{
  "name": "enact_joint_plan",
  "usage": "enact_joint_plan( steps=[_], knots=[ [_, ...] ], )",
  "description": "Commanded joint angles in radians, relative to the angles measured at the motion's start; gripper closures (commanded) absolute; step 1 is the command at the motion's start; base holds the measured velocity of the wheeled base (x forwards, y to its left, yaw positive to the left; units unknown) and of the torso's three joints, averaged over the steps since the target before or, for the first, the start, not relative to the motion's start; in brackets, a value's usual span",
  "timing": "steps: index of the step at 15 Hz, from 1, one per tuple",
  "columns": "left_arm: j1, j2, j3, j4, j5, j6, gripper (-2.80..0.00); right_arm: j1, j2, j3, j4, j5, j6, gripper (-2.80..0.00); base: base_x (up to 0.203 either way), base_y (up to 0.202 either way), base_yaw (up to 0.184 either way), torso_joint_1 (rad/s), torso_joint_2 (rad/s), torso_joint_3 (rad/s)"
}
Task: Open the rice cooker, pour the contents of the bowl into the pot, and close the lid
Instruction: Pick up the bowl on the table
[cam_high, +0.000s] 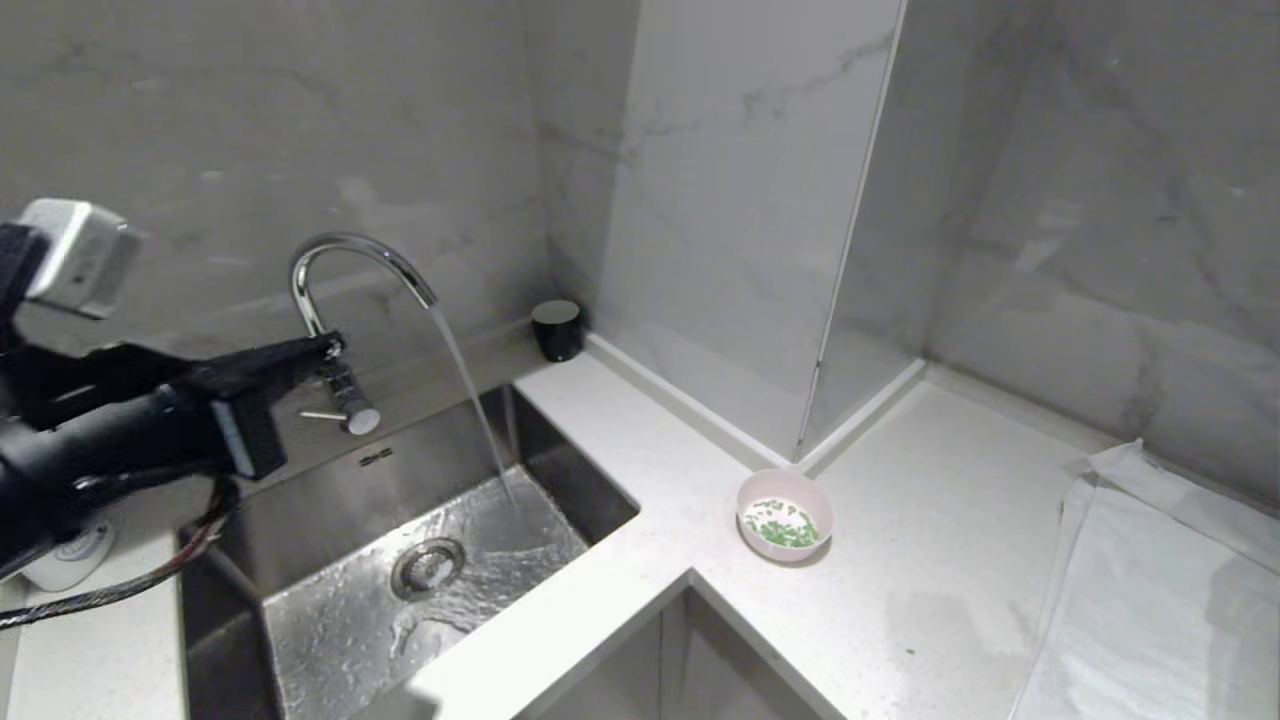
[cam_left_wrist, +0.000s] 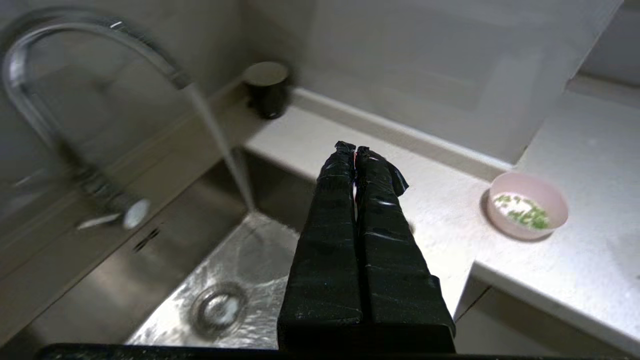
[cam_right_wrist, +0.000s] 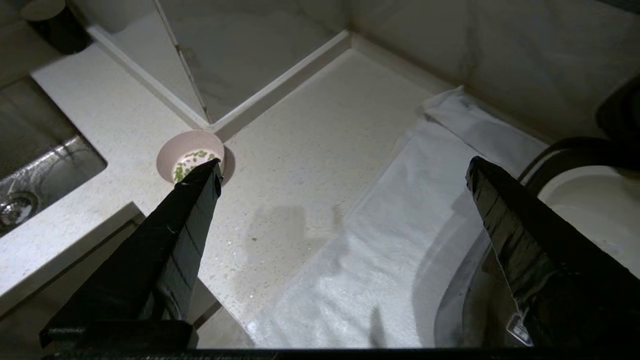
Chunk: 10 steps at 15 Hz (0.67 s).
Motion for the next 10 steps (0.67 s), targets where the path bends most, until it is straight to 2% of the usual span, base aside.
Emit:
enact_joint_plan(
  steps=[1,6,10],
  knots=[
    [-0.117,0.235,-0.118,-0.017,0.067,-0.013,0.0,-0.02,-0.084,0.028,0.01,-0.002,-0.003,0.0,0.0,0.0,0.0,0.0,0.0,0.0],
    [-0.246,0.528,-0.368,-0.026,0.121,-0.098,0.0,-0.067,-0.241,0.118,0.052,0.0,-0.005,0.0,0.0,0.0,0.0,0.0,0.0,0.0],
    [-0.317,0.749,-0.552,-0.027,0.185,-0.147,0.0,-0.15,-0.376,0.156,0.081,0.002,-0.01,0.0,0.0,0.0,0.0,0.0,0.0,0.0]
  ],
)
